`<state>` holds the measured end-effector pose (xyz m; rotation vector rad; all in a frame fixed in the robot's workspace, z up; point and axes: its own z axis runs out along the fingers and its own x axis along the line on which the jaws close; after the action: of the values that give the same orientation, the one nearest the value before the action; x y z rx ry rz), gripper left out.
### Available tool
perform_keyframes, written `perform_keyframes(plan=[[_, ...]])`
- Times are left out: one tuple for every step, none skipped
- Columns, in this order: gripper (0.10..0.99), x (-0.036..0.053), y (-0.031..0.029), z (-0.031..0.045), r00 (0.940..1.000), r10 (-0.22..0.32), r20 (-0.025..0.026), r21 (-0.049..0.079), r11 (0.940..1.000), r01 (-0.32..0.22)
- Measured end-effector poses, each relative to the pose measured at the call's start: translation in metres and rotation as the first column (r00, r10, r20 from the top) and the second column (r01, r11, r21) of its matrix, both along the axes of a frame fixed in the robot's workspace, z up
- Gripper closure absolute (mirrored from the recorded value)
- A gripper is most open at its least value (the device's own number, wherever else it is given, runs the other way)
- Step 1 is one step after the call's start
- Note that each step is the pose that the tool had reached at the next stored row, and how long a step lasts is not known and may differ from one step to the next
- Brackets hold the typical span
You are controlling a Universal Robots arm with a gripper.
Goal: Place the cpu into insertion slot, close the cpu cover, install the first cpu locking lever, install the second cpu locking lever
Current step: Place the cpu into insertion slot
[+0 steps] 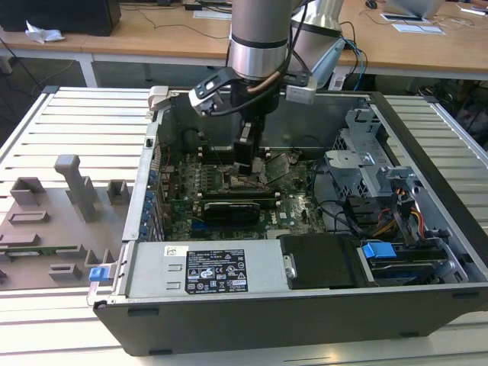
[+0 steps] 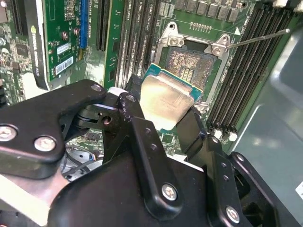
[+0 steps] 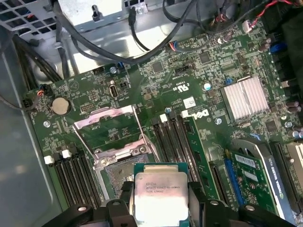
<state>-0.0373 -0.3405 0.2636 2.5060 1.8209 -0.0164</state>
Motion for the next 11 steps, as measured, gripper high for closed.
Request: perform_keyframes(plan=[[0.541,0.0,0.0,0.0,0.9997,0.025,0.0,0.0,0.9997,-0.025],[0.541,0.0,0.0,0.0,0.9991,0.043,0.0,0.0,0.9991,-0.043],[0.541,0.0,0.0,0.0,0.9977,0.068,0.0,0.0,0.9977,-0.068],[0.541,0.0,0.0,0.0001,0.9962,0.087,-0.0001,0.0,0.9962,-0.087],[0.541,0.0,0.0,0.0,0.9925,0.122,0.0,0.0,0.9925,-0.122],[0.541,0.0,0.0,0.0001,0.9897,0.143,-0.0001,0.0,0.9897,-0.143],[0.541,0.0,0.0,0.0001,0.9869,0.161,-0.0001,0.0,0.9869,-0.161],[0.541,0.0,0.0,0.0001,0.9793,0.203,-0.0001,0.0,0.9793,-0.203],[0.541,0.0,0.0,0.0001,0.9706,0.241,0.0,0.0,0.9706,-0.241],[0.541,0.0,0.0,0.0,0.9644,0.264,0.0,0.0,0.9644,-0.264],[0.541,0.0,0.0,0.0,0.9598,0.281,0.0,0.0,0.9598,-0.281]])
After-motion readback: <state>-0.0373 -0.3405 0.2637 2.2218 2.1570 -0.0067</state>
